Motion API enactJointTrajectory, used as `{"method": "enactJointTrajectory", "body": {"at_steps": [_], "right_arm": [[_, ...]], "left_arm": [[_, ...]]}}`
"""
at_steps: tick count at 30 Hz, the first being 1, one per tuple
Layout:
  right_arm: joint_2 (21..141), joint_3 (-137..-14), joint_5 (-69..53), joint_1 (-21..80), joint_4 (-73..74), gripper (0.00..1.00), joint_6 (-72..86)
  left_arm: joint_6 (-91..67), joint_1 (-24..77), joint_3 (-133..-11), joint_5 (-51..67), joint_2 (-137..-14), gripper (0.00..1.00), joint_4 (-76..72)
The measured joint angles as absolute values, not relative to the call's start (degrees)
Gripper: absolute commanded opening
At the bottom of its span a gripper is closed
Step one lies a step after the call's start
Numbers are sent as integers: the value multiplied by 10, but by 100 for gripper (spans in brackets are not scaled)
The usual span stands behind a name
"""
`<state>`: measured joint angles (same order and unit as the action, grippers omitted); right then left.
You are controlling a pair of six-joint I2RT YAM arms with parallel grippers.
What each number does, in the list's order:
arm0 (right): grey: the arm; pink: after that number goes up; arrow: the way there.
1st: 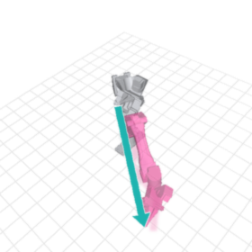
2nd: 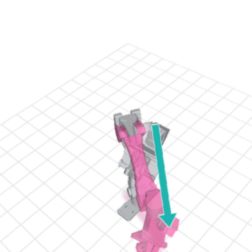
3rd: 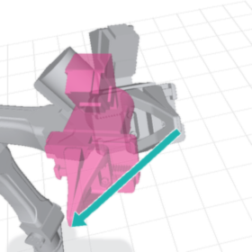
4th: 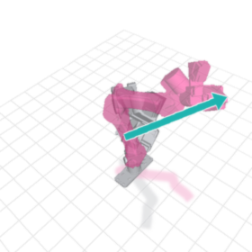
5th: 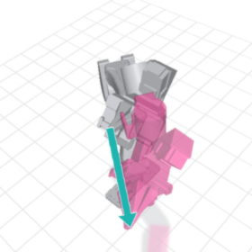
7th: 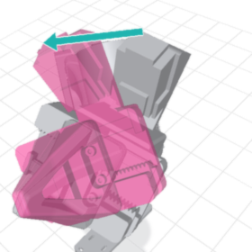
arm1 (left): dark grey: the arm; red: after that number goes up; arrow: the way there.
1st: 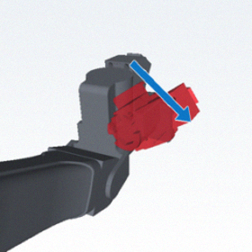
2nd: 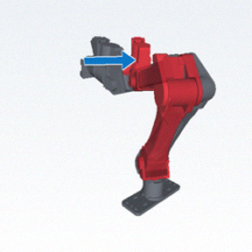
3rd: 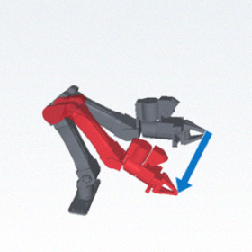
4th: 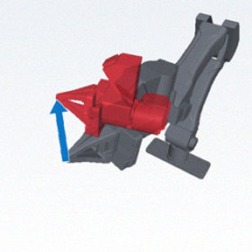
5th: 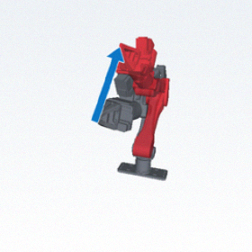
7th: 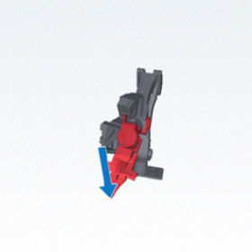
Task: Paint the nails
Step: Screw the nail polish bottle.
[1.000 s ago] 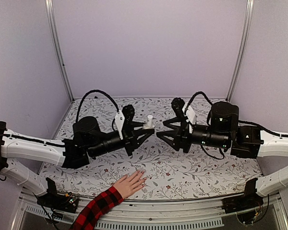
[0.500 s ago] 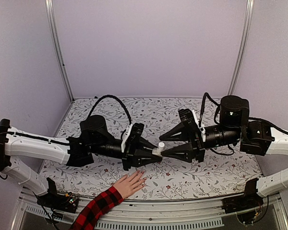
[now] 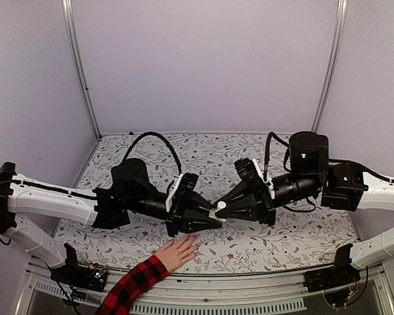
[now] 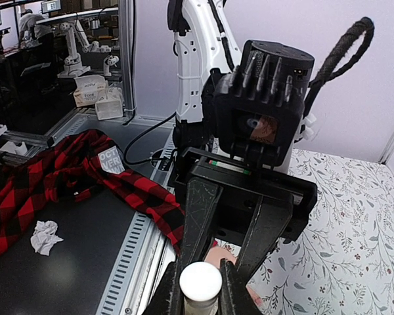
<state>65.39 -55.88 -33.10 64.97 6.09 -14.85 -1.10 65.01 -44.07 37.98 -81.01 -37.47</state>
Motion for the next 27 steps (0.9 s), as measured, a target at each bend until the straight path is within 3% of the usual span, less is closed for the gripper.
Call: {"method": "enactJointTrajectory", "body": {"at_steps": [8,27], "right_arm": [[661,-563,-296,647,61,0,-137],[699,-576,-151,641,22,0,-68]], "left_arm": [[-11,650,-430,327,-799,0,-373],[-8,650,-407,129,-778,0,-376]]}}
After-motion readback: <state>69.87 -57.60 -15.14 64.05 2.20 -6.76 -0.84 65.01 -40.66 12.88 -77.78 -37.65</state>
